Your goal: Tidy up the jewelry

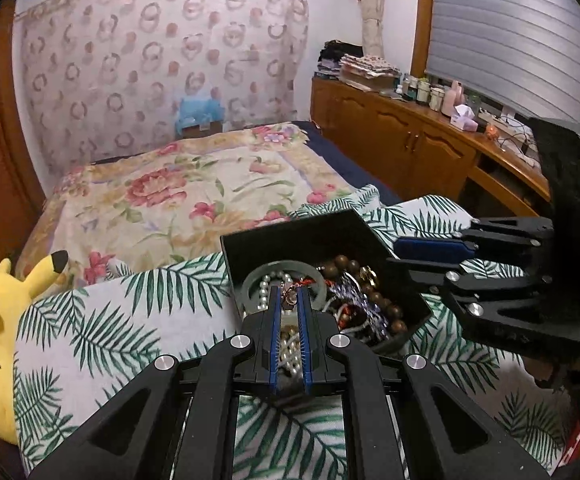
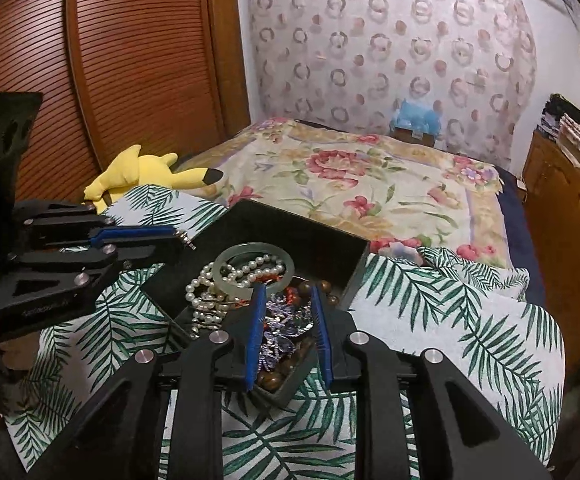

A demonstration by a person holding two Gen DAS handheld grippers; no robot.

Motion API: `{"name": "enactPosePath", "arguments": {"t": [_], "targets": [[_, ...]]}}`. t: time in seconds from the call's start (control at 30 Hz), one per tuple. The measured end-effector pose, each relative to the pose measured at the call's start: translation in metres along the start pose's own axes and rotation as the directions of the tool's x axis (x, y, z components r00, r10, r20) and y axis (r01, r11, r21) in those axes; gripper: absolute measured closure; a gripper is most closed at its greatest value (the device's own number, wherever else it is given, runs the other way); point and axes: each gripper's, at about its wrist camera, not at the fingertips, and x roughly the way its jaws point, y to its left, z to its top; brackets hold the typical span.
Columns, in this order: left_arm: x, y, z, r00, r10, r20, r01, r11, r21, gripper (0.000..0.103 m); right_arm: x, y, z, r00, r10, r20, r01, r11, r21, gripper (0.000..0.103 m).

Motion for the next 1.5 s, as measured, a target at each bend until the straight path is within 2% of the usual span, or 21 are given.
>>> {"name": "enactPosePath", "arguments": {"t": [0.43, 0.7, 0.8, 1.0, 1.07, 1.1, 1.17, 1.23, 1.3, 1.37, 1.43, 1.5], "targets": [[0.038, -0.003, 0.029, 0.999, -0.02, -0.026, 0.02, 1.0, -0.007, 0.096, -0.013, -0.019, -0.013, 0.998, -0.066, 0.007, 0.066, 0.997, 0.05, 0.077], [0.046, -0.011, 0.032, 0.999, -0.025, -0.041, 0.025, 1.0, 0.005, 0.096, -0.019, -0.024, -0.02, 0.997, -0.077, 0.008, 0.076, 0.995, 0.067, 0.077], [0.045, -0.011, 0.03, 0.999, -0.022, -0.041, 0.022, 1.0, -0.002, 0.091, -0.02, -0.025, -0.021, 0.997, -0.081, 0.01, 0.08, 0.994, 0.073, 0.077], [0.032, -0.009, 0.019, 0.999, 0.006, -0.035, -0.007, 1.0, -0.021, 0.077, -0.026, -0.025, -0.025, 0.995, -0.095, 0.016, 0.093, 0.992, 0.083, 0.076], [0.026, -0.008, 0.015, 0.999, 0.016, -0.03, -0.017, 0.999, -0.03, 0.063, -0.03, -0.023, -0.028, 0.995, -0.099, 0.021, 0.097, 0.991, 0.089, 0.076], [0.02, -0.008, 0.011, 0.999, 0.023, -0.024, -0.024, 0.999, -0.036, 0.06, -0.033, -0.021, -0.029, 0.995, -0.1, 0.024, 0.097, 0.991, 0.09, 0.076], [0.011, -0.007, 0.006, 0.999, 0.034, -0.018, -0.035, 0.998, -0.047, 0.042, -0.039, -0.017, -0.033, 0.994, -0.104, 0.033, 0.101, 0.991, 0.091, 0.075], [-0.001, -0.007, 0.001, 0.998, 0.057, -0.008, -0.058, 0.997, -0.06, 0.028, -0.046, -0.011, -0.036, 0.992, -0.115, 0.045, 0.111, 0.989, 0.096, 0.064], [-0.013, -0.009, -0.006, 0.998, 0.069, 0.003, -0.069, 0.995, -0.071, 0.023, -0.052, -0.007, -0.039, 0.991, -0.122, 0.055, 0.116, 0.988, 0.101, 0.058], [-0.025, -0.01, -0.013, 0.996, 0.089, 0.011, -0.088, 0.993, -0.081, 0.013, -0.058, -0.002, -0.043, 0.989, -0.134, 0.062, 0.127, 0.986, 0.108, 0.052], [-0.034, -0.011, -0.018, 0.995, 0.102, 0.02, -0.1, 0.991, -0.087, 0.01, -0.064, 0.003, -0.046, 0.986, -0.151, 0.07, 0.142, 0.983, 0.117, 0.037], [-0.045, -0.012, -0.025, 0.994, 0.109, 0.026, -0.106, 0.99, -0.098, 0.008, -0.072, 0.007, -0.052, 0.983, -0.167, 0.081, 0.156, 0.979, 0.128, 0.03]]}}
